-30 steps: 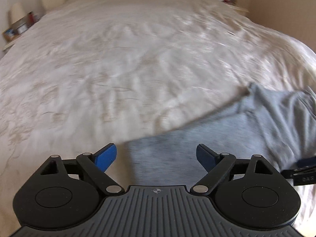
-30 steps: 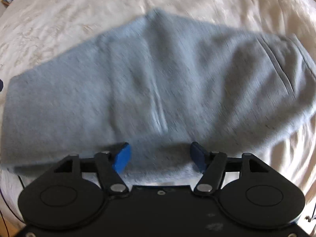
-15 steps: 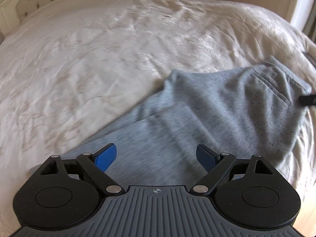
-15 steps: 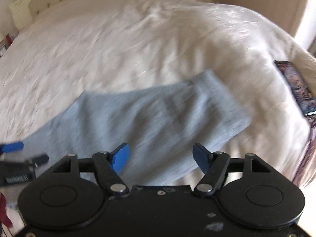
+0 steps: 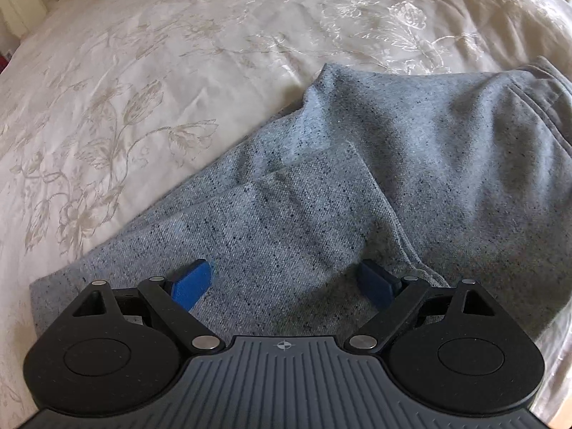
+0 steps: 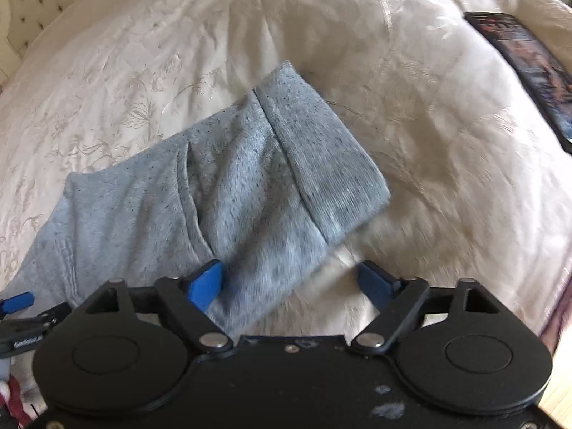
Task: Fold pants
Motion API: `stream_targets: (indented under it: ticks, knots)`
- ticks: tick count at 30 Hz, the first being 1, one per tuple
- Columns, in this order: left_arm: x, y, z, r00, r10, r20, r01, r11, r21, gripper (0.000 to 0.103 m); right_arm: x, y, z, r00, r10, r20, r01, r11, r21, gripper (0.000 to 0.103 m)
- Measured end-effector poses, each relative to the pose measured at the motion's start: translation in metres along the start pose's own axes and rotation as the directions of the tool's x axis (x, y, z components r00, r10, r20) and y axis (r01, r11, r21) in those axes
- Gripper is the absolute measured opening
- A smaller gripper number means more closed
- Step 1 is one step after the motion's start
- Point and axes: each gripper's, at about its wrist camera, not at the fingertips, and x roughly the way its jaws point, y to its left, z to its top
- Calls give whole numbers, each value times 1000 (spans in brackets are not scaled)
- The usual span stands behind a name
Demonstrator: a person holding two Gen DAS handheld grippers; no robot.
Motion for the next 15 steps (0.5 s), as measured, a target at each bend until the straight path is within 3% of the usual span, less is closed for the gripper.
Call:
stream_targets:
  ticks: [5,15]
  knots:
    - [-3,0,0,1000,11,-7,-11,1000,-24,91,14,1,17,1000,24,2,-24,1000,-19,99]
    - [-4,1,-1,1000,13,-9,-14,999,-46,91,32,0,42,997,73,4,-73,996,56,103]
